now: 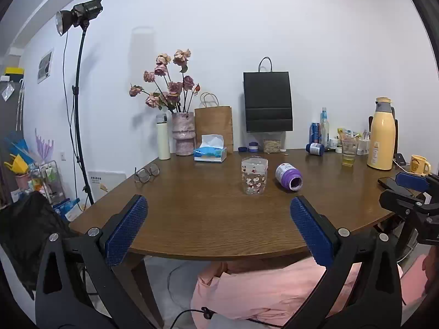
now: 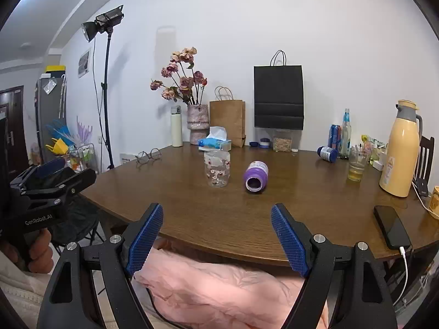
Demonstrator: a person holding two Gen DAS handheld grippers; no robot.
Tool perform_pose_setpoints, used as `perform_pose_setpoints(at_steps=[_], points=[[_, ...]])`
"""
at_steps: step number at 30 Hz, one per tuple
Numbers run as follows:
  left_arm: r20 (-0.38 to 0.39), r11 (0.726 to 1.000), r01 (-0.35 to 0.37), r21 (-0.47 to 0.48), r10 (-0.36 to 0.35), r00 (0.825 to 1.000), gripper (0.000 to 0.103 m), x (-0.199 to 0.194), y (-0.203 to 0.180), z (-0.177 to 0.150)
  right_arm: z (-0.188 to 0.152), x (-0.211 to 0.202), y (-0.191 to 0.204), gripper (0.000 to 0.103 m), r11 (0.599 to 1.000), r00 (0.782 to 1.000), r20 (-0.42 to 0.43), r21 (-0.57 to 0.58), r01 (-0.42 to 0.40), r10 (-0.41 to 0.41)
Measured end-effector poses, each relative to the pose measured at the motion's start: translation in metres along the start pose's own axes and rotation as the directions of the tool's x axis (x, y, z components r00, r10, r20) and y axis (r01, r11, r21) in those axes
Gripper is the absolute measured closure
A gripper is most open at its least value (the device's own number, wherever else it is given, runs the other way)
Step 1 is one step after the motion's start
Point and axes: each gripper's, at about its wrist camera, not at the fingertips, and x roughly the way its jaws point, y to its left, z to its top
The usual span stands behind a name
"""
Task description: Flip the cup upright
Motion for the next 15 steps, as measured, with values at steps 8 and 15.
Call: perform_pose_setpoints(at_steps=[8,15], points=[[0.017,1.000,-0.009,0.003,0.008,1.000,0.000,-0.0025,-0.0002,0.0009,-0.0001,-0.0002,0.0020,0.017,1.000,1.000,0.003,-0.003,-0.001,0.001],[0.025,1.000,-0.003,0.008,0.003,1.000,0.000,-0.0031,0.0015,0.0023,-0.0005,-0.0002,0.0040,0.017,1.000,1.000,0.001,-0.007,-0.006,0.006]])
